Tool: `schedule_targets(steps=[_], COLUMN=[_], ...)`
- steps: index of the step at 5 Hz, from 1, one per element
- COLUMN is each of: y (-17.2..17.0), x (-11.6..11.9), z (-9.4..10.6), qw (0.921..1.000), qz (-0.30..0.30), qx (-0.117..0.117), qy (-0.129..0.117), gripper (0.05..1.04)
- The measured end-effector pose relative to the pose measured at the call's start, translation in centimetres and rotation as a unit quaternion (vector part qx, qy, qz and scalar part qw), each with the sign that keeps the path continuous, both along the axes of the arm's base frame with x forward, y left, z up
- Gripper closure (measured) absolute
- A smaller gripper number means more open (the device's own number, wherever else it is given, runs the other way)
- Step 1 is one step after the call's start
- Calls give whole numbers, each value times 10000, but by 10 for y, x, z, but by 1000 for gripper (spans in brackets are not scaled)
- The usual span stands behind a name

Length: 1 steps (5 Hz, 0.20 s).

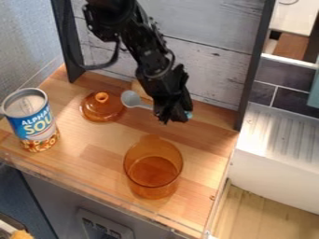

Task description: Get the silver spoon and put in the upper side of the table

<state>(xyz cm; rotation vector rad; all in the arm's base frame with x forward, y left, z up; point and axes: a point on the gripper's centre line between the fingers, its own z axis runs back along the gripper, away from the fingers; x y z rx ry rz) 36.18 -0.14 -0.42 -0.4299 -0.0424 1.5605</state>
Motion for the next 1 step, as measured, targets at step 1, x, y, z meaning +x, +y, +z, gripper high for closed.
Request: schedule_targets(steps=[1], y=[-2], x=[0], z=[-4], qw=[9997], qz=[-52], qx=[253], qy=[-33], gripper=[782])
